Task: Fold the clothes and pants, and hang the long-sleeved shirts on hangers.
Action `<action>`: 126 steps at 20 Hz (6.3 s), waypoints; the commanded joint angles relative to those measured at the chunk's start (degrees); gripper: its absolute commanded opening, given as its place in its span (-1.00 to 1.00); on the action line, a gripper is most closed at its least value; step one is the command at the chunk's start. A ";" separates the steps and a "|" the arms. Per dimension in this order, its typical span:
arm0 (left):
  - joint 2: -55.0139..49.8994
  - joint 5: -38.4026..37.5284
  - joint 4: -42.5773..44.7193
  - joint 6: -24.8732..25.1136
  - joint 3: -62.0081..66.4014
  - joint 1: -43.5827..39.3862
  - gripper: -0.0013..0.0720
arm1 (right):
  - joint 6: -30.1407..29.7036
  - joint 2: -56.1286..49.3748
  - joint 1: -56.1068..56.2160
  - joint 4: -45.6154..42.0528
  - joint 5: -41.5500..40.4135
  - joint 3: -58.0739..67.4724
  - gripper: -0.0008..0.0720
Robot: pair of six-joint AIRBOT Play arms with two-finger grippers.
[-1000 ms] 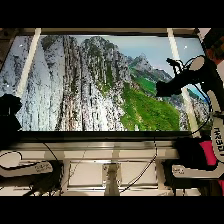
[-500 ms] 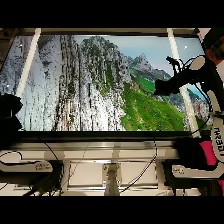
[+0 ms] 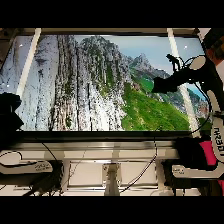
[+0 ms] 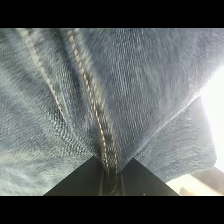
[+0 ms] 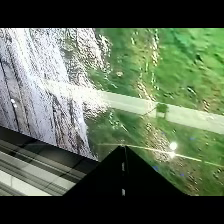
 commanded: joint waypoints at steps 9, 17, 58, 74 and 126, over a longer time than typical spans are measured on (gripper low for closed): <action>26.95 21.66 -46.71 5.92 24.70 -12.90 -0.94 | 0.07 0.00 6.75 -0.24 -9.25 0.04 -0.92; 24.26 36.33 -55.36 9.81 34.88 -41.27 -0.94 | 4.55 0.79 -1.99 -1.16 -20.92 0.07 -0.93; -0.98 -3.19 -35.76 2.19 11.45 -49.03 -0.94 | -18.60 -17.11 -7.02 30.73 9.38 11.19 -0.92; 11.45 0.11 -43.54 -0.35 -18.95 -32.15 -0.79 | -4.66 -28.11 3.82 16.15 1.92 11.26 0.42; 4.02 -2.93 -34.01 6.25 15.65 -15.13 -0.94 | 19.21 -23.80 -25.29 -15.52 19.28 37.44 -0.93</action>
